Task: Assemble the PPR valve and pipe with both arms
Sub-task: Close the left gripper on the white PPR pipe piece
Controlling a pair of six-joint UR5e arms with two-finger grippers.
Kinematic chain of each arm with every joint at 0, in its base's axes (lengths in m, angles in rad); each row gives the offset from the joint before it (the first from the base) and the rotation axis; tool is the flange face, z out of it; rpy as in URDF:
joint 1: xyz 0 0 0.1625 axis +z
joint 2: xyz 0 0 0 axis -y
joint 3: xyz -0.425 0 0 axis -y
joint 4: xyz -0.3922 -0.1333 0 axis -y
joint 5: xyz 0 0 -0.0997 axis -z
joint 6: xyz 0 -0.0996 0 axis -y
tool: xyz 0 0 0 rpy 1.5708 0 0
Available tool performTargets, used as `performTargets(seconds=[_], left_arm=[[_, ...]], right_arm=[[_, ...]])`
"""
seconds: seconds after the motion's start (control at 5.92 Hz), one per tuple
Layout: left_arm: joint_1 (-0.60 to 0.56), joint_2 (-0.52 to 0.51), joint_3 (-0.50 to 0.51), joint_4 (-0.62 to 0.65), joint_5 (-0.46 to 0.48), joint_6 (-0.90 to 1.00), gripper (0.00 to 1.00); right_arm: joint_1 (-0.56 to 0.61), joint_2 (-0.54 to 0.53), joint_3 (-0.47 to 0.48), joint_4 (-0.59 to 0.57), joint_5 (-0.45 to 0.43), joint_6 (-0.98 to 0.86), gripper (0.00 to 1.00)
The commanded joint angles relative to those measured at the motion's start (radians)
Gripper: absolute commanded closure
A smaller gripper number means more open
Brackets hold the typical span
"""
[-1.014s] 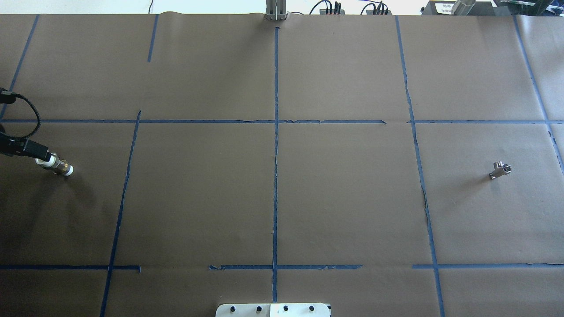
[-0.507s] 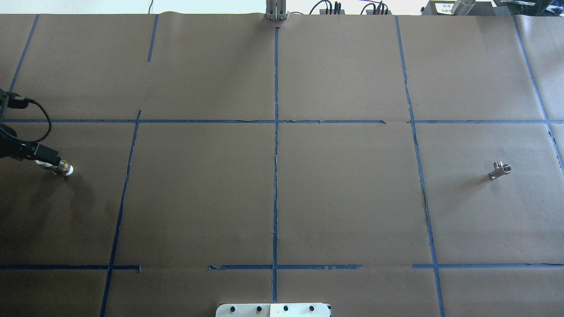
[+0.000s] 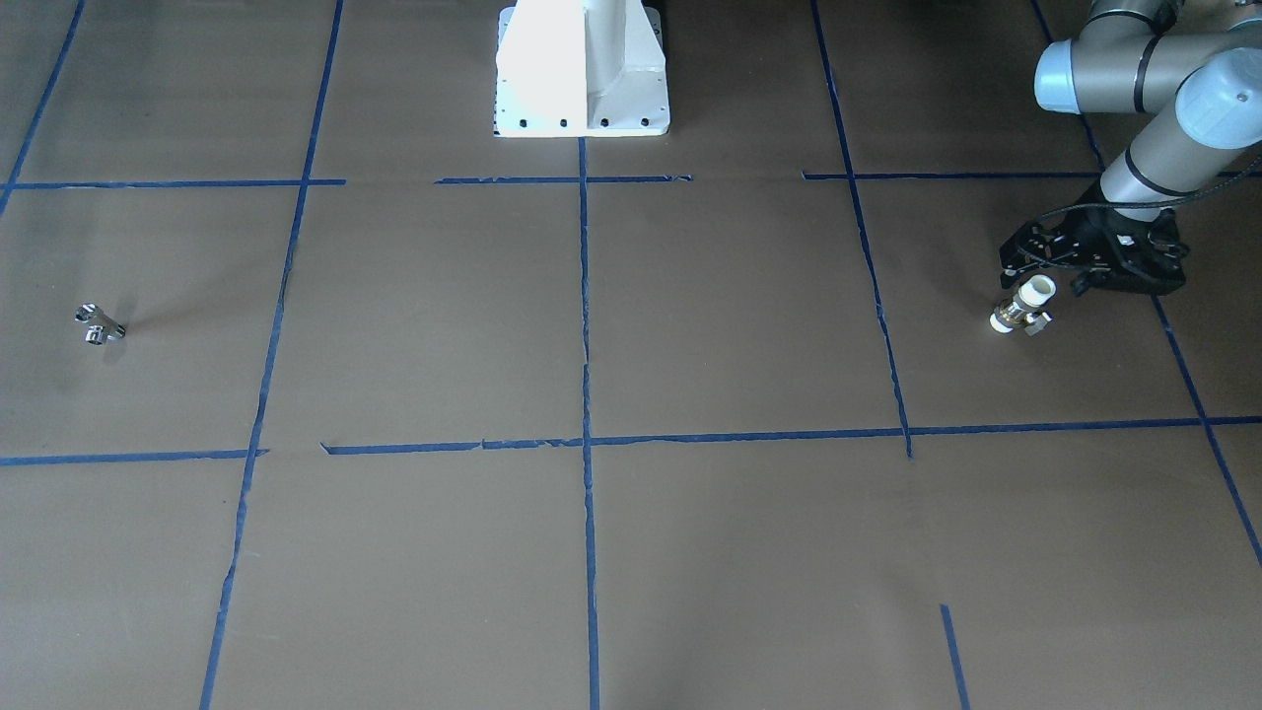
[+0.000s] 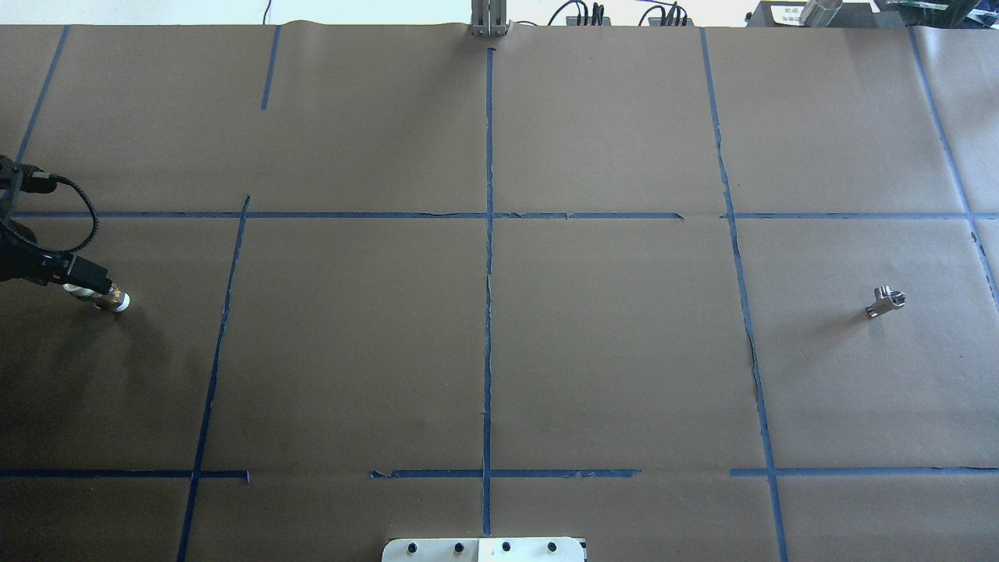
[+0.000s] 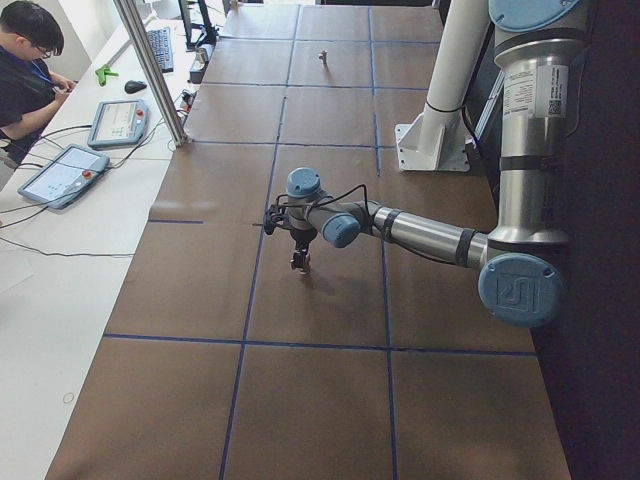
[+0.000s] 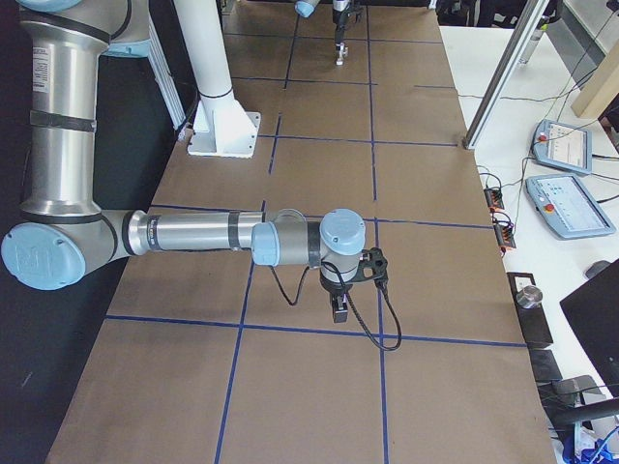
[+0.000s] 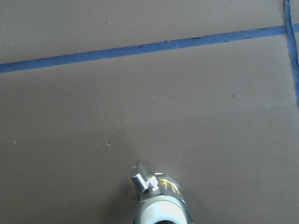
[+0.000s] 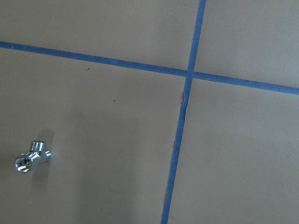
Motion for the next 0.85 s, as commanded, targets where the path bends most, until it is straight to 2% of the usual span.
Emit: performTargets(seconds=[0.0, 0.17, 0.51, 0.68], left_arm=[[0.000, -0.002, 0.002, 0.002, 0.000, -0.003, 0.69], [0.000, -0.001, 0.000, 0.003, 0.003, -0.003, 0.91], [0.000, -0.002, -0.023, 0.008, 0.003, -0.005, 1.00], [0.000, -0.010, -0.050, 0.020, 0.003, -0.006, 1.00]], right_arm=[[0.000, 0.000, 0.000, 0.000, 0.000, 0.001, 0.00], [0.000, 0.001, 0.002, 0.000, 0.000, 0.001, 0.00], [0.000, 0.001, 0.002, 0.000, 0.000, 0.001, 0.00], [0.000, 0.001, 0.002, 0.000, 0.002, 0.001, 0.00]])
